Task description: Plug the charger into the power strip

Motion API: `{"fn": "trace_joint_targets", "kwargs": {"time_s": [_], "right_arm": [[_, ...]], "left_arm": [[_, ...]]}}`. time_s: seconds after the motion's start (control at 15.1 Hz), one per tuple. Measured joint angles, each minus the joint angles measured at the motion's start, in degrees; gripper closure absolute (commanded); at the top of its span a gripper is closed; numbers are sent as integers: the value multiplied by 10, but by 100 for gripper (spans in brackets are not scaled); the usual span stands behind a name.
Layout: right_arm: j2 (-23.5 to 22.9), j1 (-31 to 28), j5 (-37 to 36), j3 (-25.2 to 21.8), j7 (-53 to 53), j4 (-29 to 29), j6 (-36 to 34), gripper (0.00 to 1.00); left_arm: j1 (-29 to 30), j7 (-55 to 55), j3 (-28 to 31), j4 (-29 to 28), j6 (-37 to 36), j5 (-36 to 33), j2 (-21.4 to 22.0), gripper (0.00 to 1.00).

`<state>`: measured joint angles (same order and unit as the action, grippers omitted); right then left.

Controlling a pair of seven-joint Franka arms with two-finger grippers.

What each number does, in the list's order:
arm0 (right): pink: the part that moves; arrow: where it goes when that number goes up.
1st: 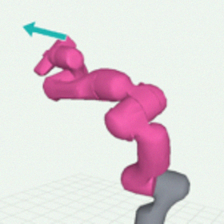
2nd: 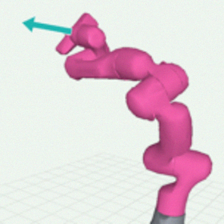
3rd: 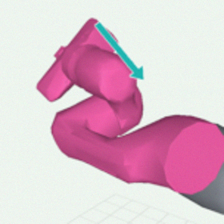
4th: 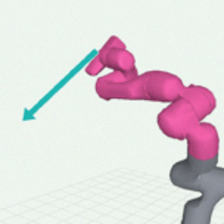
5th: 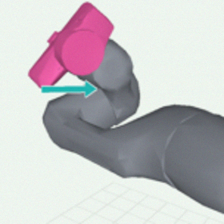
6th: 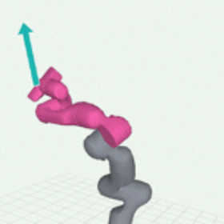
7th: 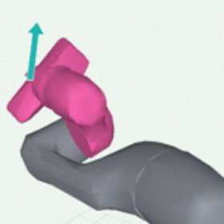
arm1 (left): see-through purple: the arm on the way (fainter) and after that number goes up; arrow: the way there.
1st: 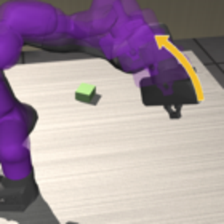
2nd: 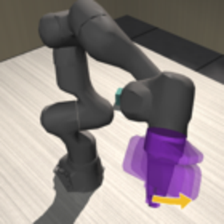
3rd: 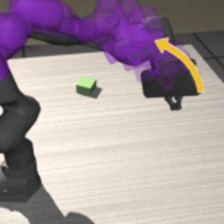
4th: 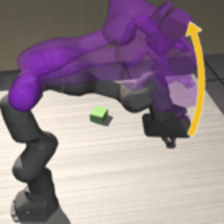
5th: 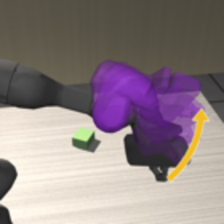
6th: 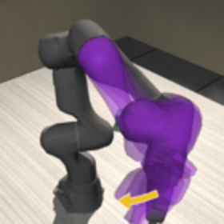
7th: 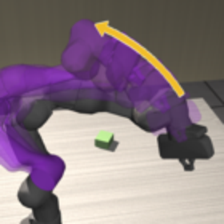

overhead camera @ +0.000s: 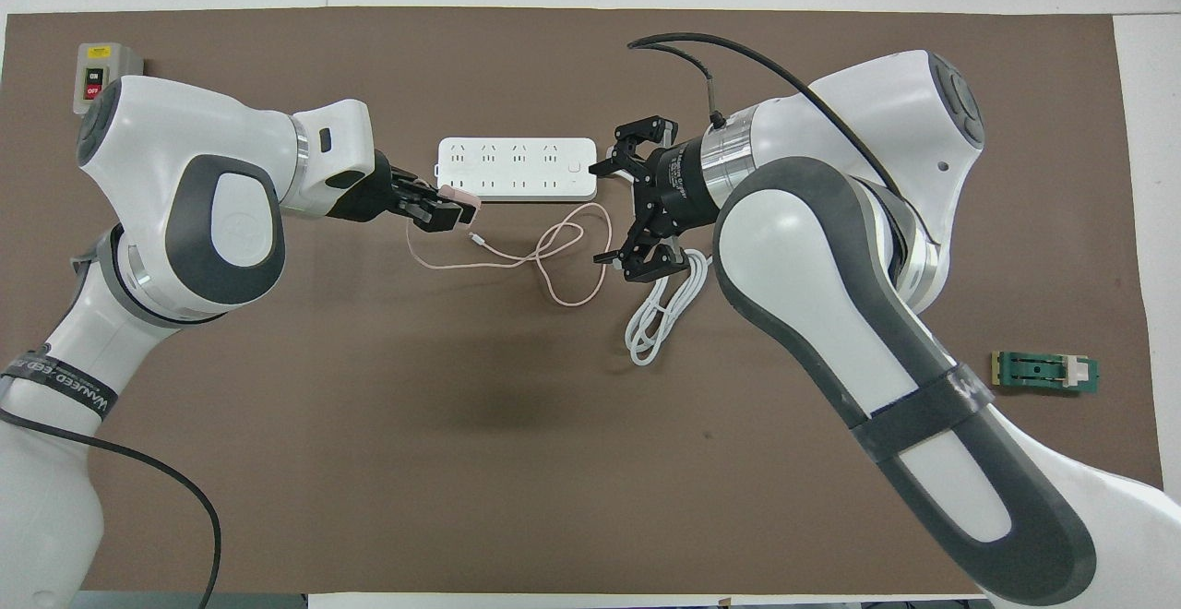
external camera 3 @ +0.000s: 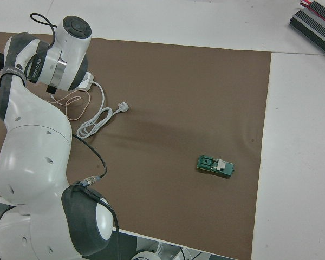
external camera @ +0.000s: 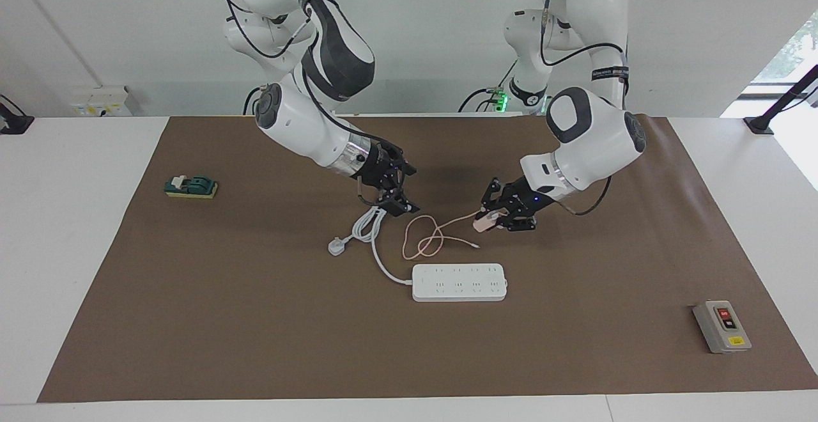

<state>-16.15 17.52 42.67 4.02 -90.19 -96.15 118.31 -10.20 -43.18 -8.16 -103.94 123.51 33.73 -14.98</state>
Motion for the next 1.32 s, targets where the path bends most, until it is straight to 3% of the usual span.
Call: {"fn": "trace_joint_targets", "kwargs": {"time_s": [0.26, 0.66, 1.32], "right_arm": [[20, -36, -52, -1, 52, 3, -51, 0], [68, -94, -135, -1, 202, 3, -156, 0], [134, -152, -262, -2, 432, 3, -258, 0]], "left_arm": [[-6, -97, -5, 37, 34, -156, -13, 100], [-60, -153, -6, 33, 117, -340, -45, 100], [-67, -166, -3, 32, 125, -498, -80, 100]]}}
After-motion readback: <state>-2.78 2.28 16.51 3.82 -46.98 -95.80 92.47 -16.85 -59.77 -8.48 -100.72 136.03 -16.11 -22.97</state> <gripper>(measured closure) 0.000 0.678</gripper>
